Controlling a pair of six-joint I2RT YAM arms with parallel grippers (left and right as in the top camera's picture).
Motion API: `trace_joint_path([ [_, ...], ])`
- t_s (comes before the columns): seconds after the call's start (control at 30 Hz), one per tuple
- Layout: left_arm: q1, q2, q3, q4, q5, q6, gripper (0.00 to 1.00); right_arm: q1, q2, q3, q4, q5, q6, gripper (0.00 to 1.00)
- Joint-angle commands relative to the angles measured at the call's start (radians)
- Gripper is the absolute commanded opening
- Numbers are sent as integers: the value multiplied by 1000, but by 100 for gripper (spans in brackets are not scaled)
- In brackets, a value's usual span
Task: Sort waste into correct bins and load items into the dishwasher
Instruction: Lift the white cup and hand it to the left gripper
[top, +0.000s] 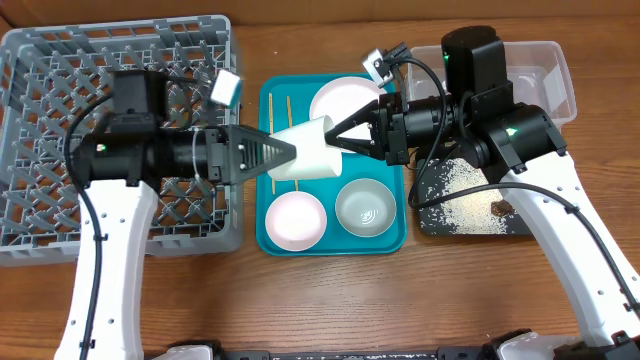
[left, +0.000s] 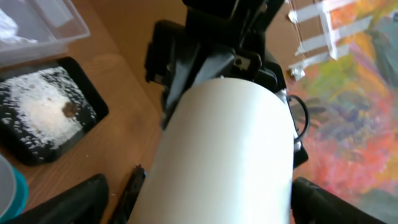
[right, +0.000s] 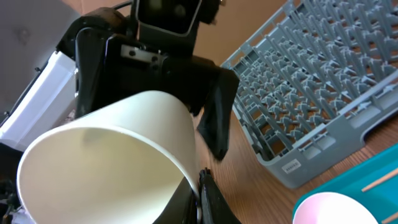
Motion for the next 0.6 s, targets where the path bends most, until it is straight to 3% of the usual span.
trace_joint_path([
  [0.0,-34,-5,6,-3,30,23,84,6,-1,13,20,-29,-7,4],
  [0.57,-40,-6,6,8,28,-1,69,6,-1,13,22,67,28,4],
])
